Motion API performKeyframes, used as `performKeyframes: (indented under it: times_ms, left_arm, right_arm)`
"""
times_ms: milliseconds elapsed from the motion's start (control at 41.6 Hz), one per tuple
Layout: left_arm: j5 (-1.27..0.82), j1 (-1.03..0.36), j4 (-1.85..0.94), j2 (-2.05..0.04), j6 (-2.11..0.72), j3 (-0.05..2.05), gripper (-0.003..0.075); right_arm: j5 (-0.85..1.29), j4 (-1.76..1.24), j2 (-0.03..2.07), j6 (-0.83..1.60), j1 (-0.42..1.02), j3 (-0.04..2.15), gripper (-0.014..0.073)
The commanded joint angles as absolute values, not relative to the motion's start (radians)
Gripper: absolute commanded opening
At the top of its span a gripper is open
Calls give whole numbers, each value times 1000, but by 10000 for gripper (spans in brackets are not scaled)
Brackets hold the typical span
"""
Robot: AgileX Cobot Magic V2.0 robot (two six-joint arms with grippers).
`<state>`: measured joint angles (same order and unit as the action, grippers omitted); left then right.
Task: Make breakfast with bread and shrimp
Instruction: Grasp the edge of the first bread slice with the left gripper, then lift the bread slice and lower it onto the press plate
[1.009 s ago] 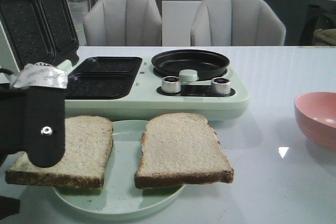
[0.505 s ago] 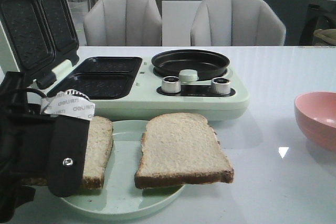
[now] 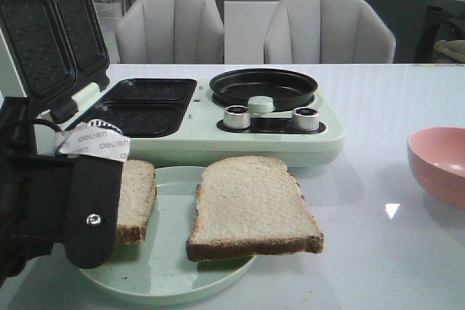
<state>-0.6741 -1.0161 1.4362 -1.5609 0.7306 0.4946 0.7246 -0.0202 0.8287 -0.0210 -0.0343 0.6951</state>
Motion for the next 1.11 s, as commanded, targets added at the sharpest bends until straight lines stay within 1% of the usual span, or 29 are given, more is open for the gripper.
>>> performKeyframes:
  times_ms: [0, 216, 384, 505, 553, 673, 817, 913, 1081]
  left_arm:
    - [-753, -1049, 1444, -1495, 745, 512, 102]
    - [-904, -1100, 1514, -1377, 745, 512, 101]
    - [-1025, -1107, 1696, -1282, 745, 512, 101]
    - [-1028, -1105, 1860, -1248, 745, 512, 101]
    - [-1010, -1102, 1860, -1246, 745, 527, 101]
    - [-853, -1019, 1860, -1264, 748, 589, 101]
    - [-682, -857, 1860, -1332, 746, 710, 101]
    - [-636, -757, 1860, -1400, 746, 808, 101]
    - [-632, -647, 1860, -1544, 746, 990, 101]
  right_arm:
    - [665, -24, 826, -15, -34, 730, 531]
    - [665, -24, 826, -15, -34, 730, 531]
    - [665, -24, 826, -15, -34, 730, 531]
    - [665, -24, 826, -15, -34, 730, 531]
    - [665, -24, 826, -15, -34, 730, 531]
    - [665, -24, 826, -15, -34, 730, 531]
    - [665, -24, 826, -15, -34, 730, 531]
    - [665, -24, 826, -15, -34, 730, 531]
    - [665, -24, 826, -15, -34, 730, 531]
